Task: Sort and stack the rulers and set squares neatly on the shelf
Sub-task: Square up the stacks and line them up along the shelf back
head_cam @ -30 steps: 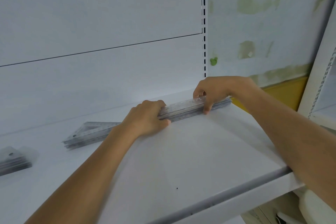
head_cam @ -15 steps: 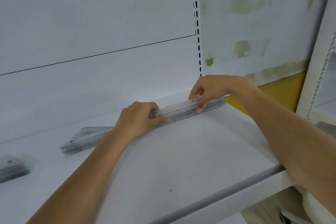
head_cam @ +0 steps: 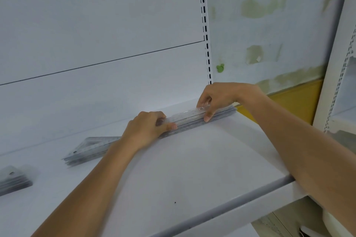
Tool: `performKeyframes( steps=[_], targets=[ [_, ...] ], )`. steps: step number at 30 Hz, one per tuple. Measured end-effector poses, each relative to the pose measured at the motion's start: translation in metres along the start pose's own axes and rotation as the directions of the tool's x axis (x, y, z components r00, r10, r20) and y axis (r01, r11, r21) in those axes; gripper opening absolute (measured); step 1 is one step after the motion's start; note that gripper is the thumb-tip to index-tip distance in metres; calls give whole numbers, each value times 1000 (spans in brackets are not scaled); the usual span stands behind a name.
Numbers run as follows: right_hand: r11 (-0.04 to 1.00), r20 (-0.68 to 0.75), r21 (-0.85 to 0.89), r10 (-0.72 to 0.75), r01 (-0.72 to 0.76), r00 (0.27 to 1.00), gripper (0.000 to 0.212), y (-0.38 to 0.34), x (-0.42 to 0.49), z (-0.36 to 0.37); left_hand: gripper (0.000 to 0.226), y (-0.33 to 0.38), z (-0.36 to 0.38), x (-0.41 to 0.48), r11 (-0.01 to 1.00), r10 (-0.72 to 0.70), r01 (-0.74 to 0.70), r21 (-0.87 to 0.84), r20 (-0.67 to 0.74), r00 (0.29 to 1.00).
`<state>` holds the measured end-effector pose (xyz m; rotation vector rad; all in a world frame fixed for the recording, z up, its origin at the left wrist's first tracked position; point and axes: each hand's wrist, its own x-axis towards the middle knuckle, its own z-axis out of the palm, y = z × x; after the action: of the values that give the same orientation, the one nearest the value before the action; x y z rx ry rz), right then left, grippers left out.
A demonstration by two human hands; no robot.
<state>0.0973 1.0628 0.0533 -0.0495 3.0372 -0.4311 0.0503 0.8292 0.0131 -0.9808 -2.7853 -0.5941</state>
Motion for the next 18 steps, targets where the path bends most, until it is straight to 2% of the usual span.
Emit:
performKeyframes(
  steps=[5,7,9,11,14,16,18],
  targets=[
    [1000,-10,-9,21,-21,1000,58,-3,-1,3,35,5,0,0,986,-2,4,164,-16,1000],
    [1000,-17,-5,18,-18,1000,57,-4,-2,3,54,9,0,0,977,-3,4,214,-5,1000],
    [1000,-16,4,10,-10,1000,60,-5,-5,4,65,13,-4,0,992,-16,19,125,-29,999],
    [999,-52,49,-7,10,999,68,-5,-10,4,62,19,-13,-1,997,-51,44,-69,-94,994],
    [973,-283,211,-31,94,959,73,-7,-17,3,49,22,-24,-8,926,-187,106,-362,-195,963],
    [951,-449,269,-19,155,894,64,-8,-16,1,47,24,-25,-22,903,-247,139,-406,-226,942],
    [925,-528,337,29,178,849,51,-8,-15,-1,54,24,-21,-37,927,-231,145,-347,-223,947]
  ],
)
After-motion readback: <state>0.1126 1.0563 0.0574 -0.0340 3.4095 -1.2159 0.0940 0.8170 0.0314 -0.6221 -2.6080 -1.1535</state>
